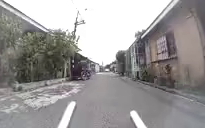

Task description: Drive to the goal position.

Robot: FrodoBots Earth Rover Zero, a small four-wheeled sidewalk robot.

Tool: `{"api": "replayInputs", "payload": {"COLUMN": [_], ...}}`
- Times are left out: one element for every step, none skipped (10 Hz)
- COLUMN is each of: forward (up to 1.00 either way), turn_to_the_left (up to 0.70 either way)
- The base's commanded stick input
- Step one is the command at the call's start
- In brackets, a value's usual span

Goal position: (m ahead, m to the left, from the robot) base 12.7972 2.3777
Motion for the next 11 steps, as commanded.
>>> {"api": "replayInputs", "payload": {"forward": [0.85, 0.85, 0.85, 0.85, 0.85, 0.85, 0.85, 0.85, 0.85, 0.85, 0.85], "turn_to_the_left": [0.00, 0.00, 0.00, 0.00, 0.00, 0.00, 0.00, 0.00, 0.00, 0.00, 0.00]}}
